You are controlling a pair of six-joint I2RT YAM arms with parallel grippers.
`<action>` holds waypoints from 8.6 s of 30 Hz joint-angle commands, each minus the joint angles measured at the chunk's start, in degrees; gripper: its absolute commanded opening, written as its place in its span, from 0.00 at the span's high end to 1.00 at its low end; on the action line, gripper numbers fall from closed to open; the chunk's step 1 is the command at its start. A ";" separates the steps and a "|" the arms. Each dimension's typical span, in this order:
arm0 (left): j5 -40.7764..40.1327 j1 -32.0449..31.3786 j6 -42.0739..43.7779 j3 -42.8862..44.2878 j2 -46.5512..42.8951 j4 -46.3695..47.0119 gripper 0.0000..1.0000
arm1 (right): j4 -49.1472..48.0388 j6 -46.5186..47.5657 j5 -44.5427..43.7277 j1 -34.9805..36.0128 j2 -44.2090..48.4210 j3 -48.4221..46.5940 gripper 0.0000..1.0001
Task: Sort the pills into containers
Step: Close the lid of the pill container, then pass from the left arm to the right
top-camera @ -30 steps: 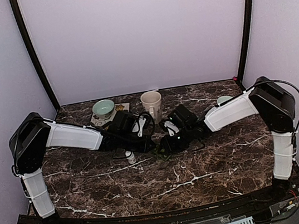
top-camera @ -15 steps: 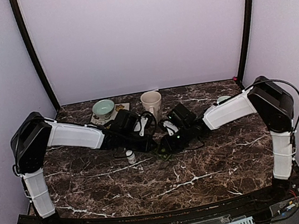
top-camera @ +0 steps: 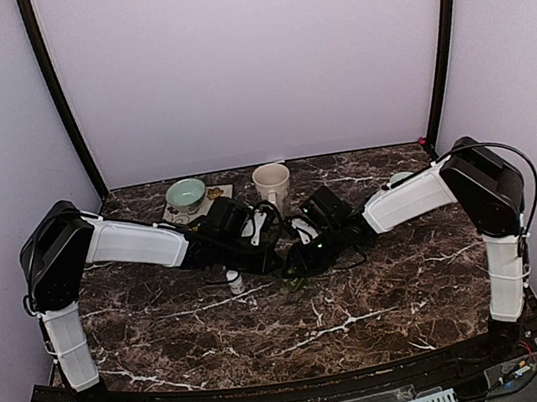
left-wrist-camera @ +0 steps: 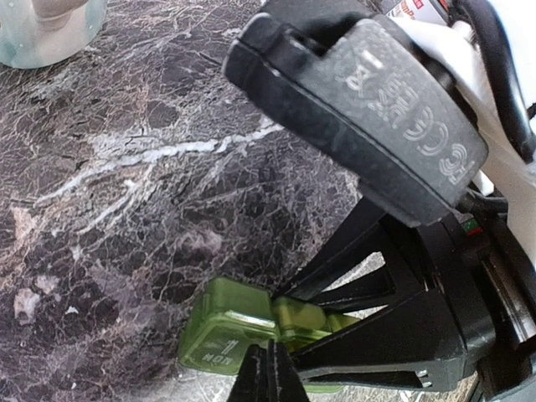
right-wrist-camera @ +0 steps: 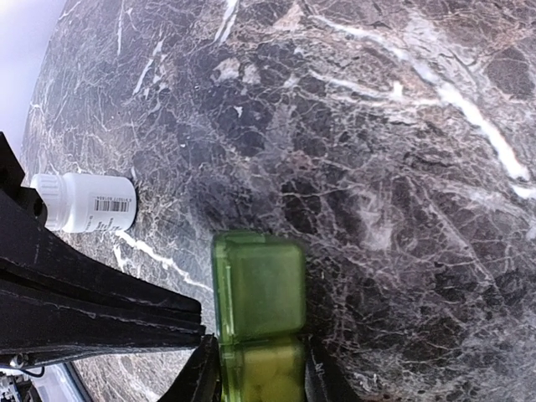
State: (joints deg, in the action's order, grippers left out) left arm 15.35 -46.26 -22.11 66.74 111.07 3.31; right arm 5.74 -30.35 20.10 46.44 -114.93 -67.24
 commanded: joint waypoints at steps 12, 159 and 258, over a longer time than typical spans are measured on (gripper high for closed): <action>-4.27 0.91 1.19 2.82 -4.15 -1.41 0.98 | 5.00 -6.30 7.81 -2.57 1.31 7.44 1.00; 41.18 8.82 -26.91 -14.07 -10.76 50.62 0.40 | -51.89 -45.33 27.72 -1.19 19.48 21.18 0.91; 26.65 8.91 -26.68 -10.48 -10.52 35.80 0.68 | -58.54 -47.79 24.85 -1.79 24.06 25.93 0.86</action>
State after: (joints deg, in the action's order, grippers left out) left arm 43.68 -38.11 -49.15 56.27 101.08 38.89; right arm -40.75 -73.82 42.37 44.69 -91.96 -41.74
